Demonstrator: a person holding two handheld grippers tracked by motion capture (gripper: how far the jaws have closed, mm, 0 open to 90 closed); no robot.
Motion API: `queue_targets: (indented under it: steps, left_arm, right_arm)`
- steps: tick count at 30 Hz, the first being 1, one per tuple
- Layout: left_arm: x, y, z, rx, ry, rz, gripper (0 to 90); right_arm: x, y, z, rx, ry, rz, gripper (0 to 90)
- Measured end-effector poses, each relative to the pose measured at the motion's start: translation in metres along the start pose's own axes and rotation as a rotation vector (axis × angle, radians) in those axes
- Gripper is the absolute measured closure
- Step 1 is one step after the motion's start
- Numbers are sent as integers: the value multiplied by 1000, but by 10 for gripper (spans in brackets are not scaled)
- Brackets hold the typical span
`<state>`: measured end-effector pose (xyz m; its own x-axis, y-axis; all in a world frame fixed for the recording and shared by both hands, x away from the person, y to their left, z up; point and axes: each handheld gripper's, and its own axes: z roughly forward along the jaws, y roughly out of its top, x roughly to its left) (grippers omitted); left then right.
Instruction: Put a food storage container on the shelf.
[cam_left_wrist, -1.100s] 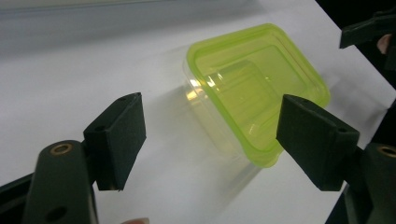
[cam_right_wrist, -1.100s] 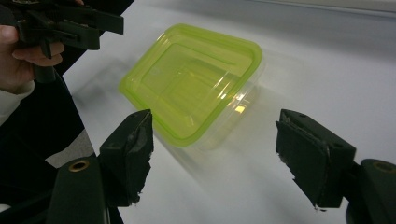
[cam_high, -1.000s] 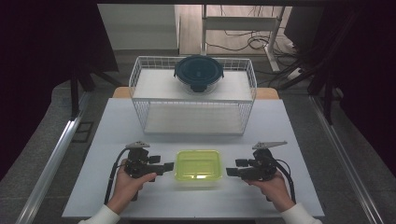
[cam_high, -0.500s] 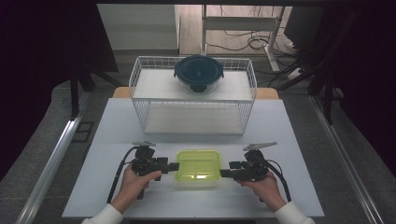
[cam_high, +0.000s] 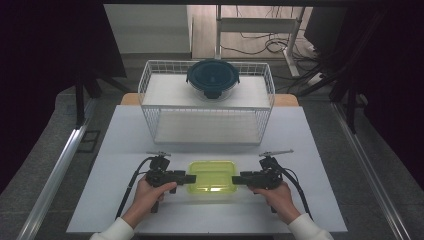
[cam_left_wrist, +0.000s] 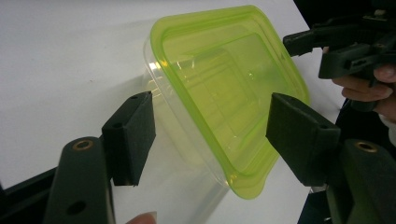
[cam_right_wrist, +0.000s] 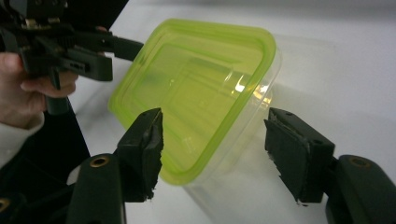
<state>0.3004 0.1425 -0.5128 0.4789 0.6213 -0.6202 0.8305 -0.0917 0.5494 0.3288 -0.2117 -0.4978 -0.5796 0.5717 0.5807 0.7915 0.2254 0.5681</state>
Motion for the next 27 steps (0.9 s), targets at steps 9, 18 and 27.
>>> queue_targets:
  steps: [9, 18, 27]
  left_arm:
    - [9, 3, 11, 10, -61, -67, 455]
    - [11, 3, 10, -1, -21, -94, 658]
    - [-4, -2, 2, -37, -6, -54, 751]
  right_arm:
    - [-7, 7, 20, 31, 6, 35, 482]
    - [-11, 6, 17, 29, -15, 86, 683]
    - [-4, 0, 4, -8, -2, 124, 763]
